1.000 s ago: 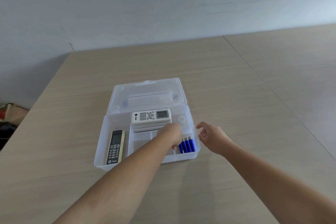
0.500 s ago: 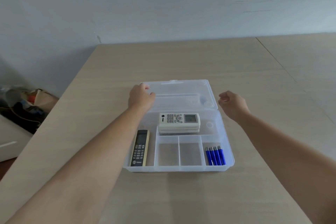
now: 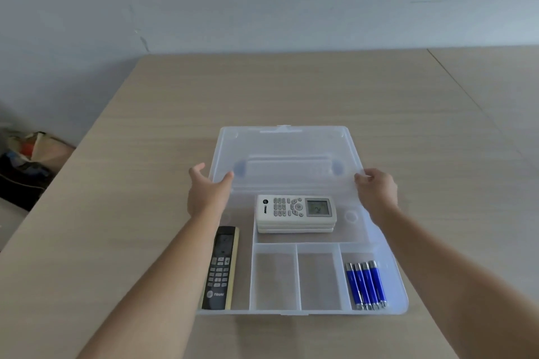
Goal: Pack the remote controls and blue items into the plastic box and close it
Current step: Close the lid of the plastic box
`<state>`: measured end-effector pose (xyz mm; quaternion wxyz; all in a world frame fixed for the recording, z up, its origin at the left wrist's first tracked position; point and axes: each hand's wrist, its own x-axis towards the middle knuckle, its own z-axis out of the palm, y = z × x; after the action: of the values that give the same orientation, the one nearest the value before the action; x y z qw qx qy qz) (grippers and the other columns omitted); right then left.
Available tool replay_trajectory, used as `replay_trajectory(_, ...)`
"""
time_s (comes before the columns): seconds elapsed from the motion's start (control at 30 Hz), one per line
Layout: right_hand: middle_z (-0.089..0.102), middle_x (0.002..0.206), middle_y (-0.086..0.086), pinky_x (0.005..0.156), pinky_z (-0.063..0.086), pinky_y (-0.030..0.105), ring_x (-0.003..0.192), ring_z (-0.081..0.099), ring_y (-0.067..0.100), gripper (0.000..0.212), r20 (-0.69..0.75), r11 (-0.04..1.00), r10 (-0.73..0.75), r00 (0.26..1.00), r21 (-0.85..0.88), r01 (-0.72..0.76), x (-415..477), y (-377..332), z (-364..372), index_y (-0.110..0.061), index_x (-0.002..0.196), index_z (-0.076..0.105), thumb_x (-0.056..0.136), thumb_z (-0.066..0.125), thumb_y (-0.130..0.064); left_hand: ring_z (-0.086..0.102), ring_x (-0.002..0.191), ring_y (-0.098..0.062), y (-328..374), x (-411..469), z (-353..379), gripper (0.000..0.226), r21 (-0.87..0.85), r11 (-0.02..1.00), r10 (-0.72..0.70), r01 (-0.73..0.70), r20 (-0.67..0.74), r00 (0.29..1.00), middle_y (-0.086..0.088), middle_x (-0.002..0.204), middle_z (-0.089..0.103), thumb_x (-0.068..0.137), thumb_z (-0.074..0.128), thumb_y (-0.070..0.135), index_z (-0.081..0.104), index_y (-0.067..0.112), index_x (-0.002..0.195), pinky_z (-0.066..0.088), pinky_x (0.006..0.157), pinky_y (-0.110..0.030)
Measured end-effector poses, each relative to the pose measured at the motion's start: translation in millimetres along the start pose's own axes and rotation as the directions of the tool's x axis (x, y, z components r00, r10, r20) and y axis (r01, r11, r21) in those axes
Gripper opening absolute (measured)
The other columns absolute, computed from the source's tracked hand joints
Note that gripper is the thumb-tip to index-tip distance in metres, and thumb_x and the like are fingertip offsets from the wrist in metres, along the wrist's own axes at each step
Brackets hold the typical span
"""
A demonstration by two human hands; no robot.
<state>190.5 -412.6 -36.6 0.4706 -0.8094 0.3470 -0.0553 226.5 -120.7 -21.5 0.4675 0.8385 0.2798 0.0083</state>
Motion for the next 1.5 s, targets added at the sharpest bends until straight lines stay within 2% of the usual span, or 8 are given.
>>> replay_trajectory(0.27,0.061,0.087,-0.001,0.051,0.037,0.022,0.072,0.054,0.017,0.026,-0.084,0.970,-0.142,0.986,0.188,0.155,-17.6,-17.1,-16.9,-0.013,0.113,0.055,0.088,0.055,-0.021,0.058,0.115,-0.025,26.6,-5.2,-19.5,0.066,-0.298,0.943,0.169,-0.146,0.055,0.984,-0.010,0.130,0.057,0.082,0.071,0.017,0.037,0.016,0.139,0.047,0.085,-0.028)
replay_trajectory(0.43,0.064,0.095,0.008,0.070,0.044,0.032,0.085,0.058,0.024,0.029,-0.174,0.904,-0.361,0.916,0.175,0.390,-30.4,-69.2,-54.0,-0.013,0.105,0.055,0.083,0.063,-0.030,0.052,0.119,-0.023,83.0,-23.7,-62.9,0.062,-0.281,0.869,0.404,-0.407,-0.072,0.912,-0.011,0.129,0.055,0.080,0.074,0.017,0.042,0.011,0.132,0.040,0.093,-0.028)
replay_trajectory(0.63,0.062,0.104,-0.001,0.090,0.043,0.038,0.099,0.056,0.022,0.035,-0.204,0.802,-0.587,0.783,-0.019,0.596,-81.3,-71.8,-93.3,-0.021,0.113,0.055,0.081,0.068,-0.030,0.059,0.104,-0.026,77.4,-64.0,-100.3,0.026,0.111,0.686,0.727,-0.719,-0.061,0.684,-0.006,0.104,0.065,0.077,0.074,0.024,0.072,0.016,0.102,0.041,0.090,-0.028)
replay_trajectory(0.77,0.071,0.104,0.002,0.093,0.038,0.036,0.101,0.061,0.025,0.024,-0.153,0.659,-0.746,0.649,-0.315,0.683,-117.8,-38.7,-109.9,-0.014,0.104,0.066,0.084,0.066,-0.028,0.065,0.106,-0.024,48.7,-95.3,-128.7,0.026,0.230,0.645,0.729,-0.729,0.101,0.677,-0.003,0.102,0.077,0.076,0.076,0.036,0.079,0.020,0.096,0.039,0.104,-0.046)
replay_trajectory(1.0,0.076,0.081,-0.002,0.082,0.038,0.030,0.072,0.070,0.024,0.011,0.171,0.310,-0.868,0.466,-0.545,0.779,-156.5,40.2,-119.6,-0.015,0.081,0.075,0.072,0.072,-0.020,0.060,0.121,-0.013,-22.3,-138.9,-136.5,0.037,0.410,0.638,0.502,-0.652,0.421,0.755,0.010,0.125,0.068,0.079,0.073,0.022,0.071,0.029,0.115,0.045,0.101,-0.026)
replay_trajectory(1.17,0.075,0.073,-0.010,0.074,0.049,0.024,0.063,0.070,0.015,0.033,0.367,0.273,-0.750,0.550,-0.586,0.763,-178.1,71.1,-118.5,-0.022,0.074,0.076,0.046,0.093,-0.016,0.048,0.131,-0.012,-67.3,-158.7,-123.3,0.048,0.567,0.361,0.489,-0.740,0.560,0.669,0.016,0.141,0.053,0.088,0.053,0.015,0.056,0.033,0.133,0.042,0.101,-0.025)
replay_trajectory(1.4,0.074,0.078,-0.010,0.068,0.054,0.029,0.066,0.070,0.015,0.030,0.384,0.336,-0.706,0.596,-0.558,0.758,-207.5,82.8,-101.4,-0.024,0.073,0.074,0.050,0.087,-0.010,0.041,0.139,-0.022,-90.7,-174.9,-107.8,0.052,0.573,0.267,0.578,-0.775,0.548,0.605,-0.001,0.150,0.044,0.088,0.056,0.027,0.050,0.023,0.139,0.031,0.113,-0.033)
replay_trajectory(1.5,0.074,0.101,0.000,0.076,0.057,0.034,0.087,0.072,0.022,0.044,0.378,0.358,-0.679,0.630,-0.578,0.733,-230.4,86.4,-82.3,-0.019,0.094,0.074,0.052,0.085,-0.022,0.014,0.151,-0.025,-101.2,-201.3,-95.4,0.069,0.546,0.284,0.603,-0.789,0.538,0.589,-0.003,0.163,0.014,0.091,0.051,0.041,0.025,0.023,0.152,0.012,0.122,-0.042)
